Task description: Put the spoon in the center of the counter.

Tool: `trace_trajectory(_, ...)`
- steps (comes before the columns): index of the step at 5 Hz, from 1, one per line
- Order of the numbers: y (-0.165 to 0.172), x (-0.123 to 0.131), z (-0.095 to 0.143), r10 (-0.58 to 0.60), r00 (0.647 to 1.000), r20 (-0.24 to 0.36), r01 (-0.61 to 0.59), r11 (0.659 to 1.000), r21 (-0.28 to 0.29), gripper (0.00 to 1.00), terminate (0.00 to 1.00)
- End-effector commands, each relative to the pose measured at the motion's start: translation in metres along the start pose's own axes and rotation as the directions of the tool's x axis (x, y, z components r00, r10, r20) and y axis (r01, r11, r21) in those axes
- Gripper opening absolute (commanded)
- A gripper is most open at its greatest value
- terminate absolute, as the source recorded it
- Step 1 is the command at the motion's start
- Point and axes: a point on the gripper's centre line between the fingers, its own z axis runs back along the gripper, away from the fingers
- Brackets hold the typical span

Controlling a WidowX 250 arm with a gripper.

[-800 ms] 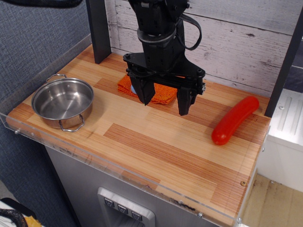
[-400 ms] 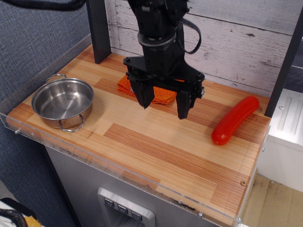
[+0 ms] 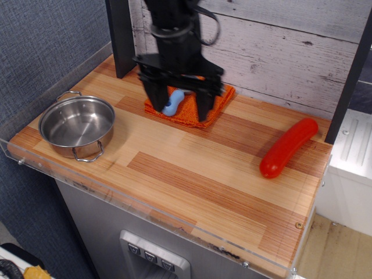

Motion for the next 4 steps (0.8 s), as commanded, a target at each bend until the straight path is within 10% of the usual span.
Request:
trace_trajectory(1, 0.033, 0.038, 0.000, 0.007, 0.999, 0.049, -0.008, 1.000, 0.017, 1.00, 0.00)
trace_trajectory(4, 0.047, 0.053, -0.036, 0.019, 1.000, 0.019, -0.020, 0.999, 0.025, 1.00, 0.00)
